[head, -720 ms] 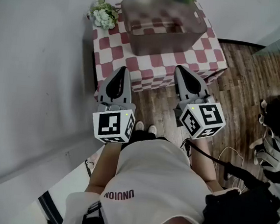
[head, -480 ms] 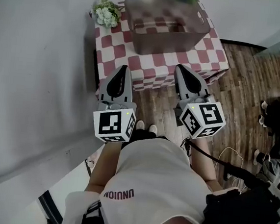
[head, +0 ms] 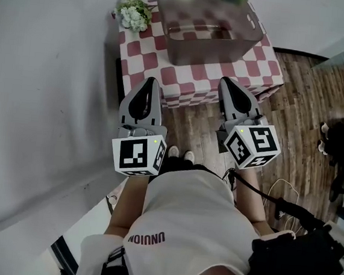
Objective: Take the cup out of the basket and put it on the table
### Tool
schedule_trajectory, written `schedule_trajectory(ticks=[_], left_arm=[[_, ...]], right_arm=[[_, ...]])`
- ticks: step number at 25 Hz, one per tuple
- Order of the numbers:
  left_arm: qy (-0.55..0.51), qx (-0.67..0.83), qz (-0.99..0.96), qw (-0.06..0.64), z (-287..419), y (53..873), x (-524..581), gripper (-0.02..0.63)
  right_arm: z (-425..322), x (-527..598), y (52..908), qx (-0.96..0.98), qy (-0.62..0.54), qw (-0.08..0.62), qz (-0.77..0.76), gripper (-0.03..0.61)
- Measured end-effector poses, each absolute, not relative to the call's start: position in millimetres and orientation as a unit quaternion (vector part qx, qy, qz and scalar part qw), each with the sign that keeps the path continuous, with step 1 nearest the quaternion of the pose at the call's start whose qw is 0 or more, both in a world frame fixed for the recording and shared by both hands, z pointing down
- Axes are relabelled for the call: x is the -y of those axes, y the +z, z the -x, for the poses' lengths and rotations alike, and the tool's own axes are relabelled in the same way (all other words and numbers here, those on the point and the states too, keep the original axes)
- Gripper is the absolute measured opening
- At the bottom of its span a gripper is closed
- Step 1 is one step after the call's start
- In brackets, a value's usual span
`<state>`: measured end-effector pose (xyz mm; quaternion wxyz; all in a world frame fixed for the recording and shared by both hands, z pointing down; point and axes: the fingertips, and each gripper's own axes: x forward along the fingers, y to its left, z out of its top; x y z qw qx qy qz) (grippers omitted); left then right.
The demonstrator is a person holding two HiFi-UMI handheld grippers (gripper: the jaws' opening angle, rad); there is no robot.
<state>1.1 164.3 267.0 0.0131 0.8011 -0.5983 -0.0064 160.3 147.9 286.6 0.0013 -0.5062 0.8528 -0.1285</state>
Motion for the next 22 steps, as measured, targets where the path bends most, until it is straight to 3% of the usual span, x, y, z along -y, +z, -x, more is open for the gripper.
schedule_trajectory(ticks=[22], left_arm=[[-0.024, 0.607, -0.794, 0.031, 45.4, 272.0, -131.2, 0.012]], right_arm=[[-145.5, -107.1, 265.0, -0.846, -0.096, 0.021, 0.524, 0.018]])
